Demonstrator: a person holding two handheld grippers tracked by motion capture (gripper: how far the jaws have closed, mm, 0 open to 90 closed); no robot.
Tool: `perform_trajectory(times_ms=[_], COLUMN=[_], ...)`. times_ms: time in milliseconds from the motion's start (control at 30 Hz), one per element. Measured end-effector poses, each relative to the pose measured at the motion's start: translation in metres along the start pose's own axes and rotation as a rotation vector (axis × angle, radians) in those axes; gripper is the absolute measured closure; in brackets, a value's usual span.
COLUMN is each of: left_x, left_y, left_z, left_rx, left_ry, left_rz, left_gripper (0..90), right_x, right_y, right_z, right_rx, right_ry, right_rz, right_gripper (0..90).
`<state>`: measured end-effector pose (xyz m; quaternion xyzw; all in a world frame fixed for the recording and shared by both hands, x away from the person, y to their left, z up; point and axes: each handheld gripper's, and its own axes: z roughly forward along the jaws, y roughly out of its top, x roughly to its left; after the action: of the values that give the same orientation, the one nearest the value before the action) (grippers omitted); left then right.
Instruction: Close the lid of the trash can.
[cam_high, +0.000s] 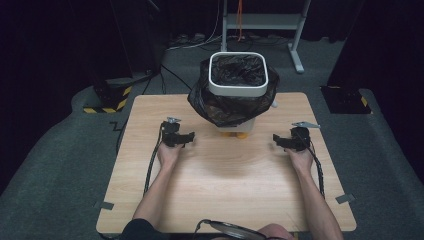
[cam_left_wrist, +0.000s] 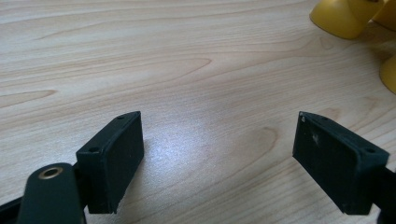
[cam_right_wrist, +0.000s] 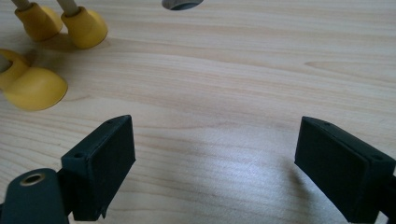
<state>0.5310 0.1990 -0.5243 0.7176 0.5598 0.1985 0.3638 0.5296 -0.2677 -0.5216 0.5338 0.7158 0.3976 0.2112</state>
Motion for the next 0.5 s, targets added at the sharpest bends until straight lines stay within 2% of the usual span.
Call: perform_trajectory(times_ms=[200,267,367,500], left_x=[-0.0003,-0.0031,-0.0060,-0.0073], left_y=[0.0026,0.0023,0.0025,0.0026], left_z=[0.0044,0.0064,0.0071,0.0076], left_rx=[0.008,0.008,0.014,0.020], left_ry=[0.024,0.045,0.071,0.084], left_rz=[0.018,0.041,0.051,0.063], left_gripper=[16.4,15.9,16.7,17.3], right_x=[0.0007,0.0009,0.0029,0.0095], right_y=[0.0004,0.0004,-0.0001,-0.0007], right_z=[0.0014,0.0017,0.0027,0.0044], right_rx=[0.016,0.026,0.057,0.088], right_ry=[-0.002,-0.001,-0.026,-0.063], right_rz=[-0.002,-0.004,-0.030,-0.096], right_gripper=[14.3,16.3,18.3,22.2])
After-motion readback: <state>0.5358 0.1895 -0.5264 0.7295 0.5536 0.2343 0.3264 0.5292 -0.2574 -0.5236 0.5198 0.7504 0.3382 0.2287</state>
